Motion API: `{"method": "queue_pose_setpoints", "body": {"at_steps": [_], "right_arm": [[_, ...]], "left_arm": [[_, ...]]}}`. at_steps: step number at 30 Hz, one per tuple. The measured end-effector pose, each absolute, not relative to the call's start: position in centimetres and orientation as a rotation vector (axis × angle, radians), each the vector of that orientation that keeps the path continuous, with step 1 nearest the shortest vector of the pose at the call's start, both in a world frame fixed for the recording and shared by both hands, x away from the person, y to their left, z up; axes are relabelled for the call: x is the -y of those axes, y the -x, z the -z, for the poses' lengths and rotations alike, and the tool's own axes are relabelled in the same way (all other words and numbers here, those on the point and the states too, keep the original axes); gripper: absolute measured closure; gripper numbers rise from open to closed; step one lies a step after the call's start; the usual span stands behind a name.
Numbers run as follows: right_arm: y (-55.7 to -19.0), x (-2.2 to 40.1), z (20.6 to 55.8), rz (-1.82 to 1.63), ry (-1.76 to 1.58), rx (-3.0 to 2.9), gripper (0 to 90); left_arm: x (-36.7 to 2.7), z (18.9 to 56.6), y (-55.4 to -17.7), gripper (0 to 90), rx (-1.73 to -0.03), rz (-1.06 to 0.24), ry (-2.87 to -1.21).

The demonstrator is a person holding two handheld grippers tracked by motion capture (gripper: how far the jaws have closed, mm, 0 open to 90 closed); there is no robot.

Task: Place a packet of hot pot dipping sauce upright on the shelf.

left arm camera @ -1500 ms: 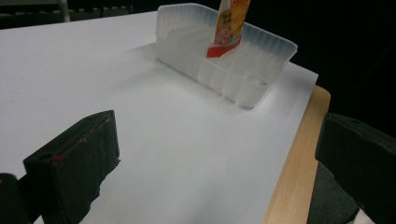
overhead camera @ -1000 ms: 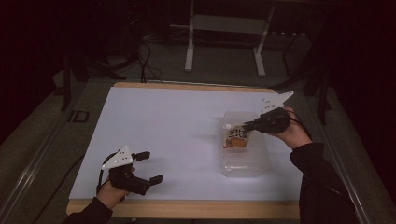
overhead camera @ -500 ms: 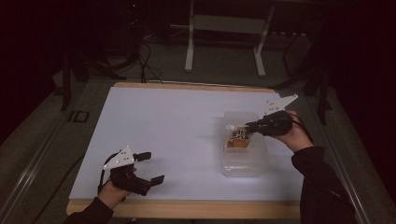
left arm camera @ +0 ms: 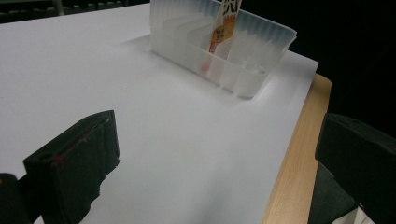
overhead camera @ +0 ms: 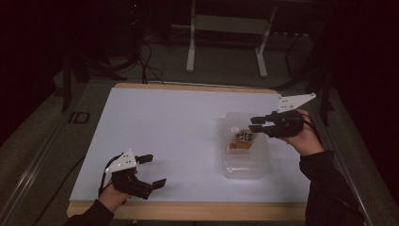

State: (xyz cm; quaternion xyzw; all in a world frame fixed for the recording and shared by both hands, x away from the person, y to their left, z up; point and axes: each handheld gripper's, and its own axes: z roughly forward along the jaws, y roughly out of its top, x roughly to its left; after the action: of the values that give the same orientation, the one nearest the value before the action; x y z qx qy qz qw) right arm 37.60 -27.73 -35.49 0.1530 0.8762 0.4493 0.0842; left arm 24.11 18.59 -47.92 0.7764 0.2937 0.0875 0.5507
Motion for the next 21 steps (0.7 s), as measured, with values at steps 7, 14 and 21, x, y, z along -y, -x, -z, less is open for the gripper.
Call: {"method": "queue_pose_setpoints", "body": {"at_steps": [7, 14, 21], "right_arm": [[-35.4, 27.7, 35.6, -1.389, -0.481, -2.604, 50.4], [-33.6, 27.8, 36.6, -1.418, -0.523, -2.562, 35.8], [-32.0, 27.6, 38.2, -1.446, -0.574, -2.526, 19.1]], "left_arm": [[-18.5, 47.9, -24.1, 0.0, -0.693, -0.209, -1.839], [-18.5, 47.9, -24.0, 0.0, -0.687, -0.208, -1.844], [-18.4, 48.0, -23.9, 0.0, -0.684, -0.208, -1.849]]}}
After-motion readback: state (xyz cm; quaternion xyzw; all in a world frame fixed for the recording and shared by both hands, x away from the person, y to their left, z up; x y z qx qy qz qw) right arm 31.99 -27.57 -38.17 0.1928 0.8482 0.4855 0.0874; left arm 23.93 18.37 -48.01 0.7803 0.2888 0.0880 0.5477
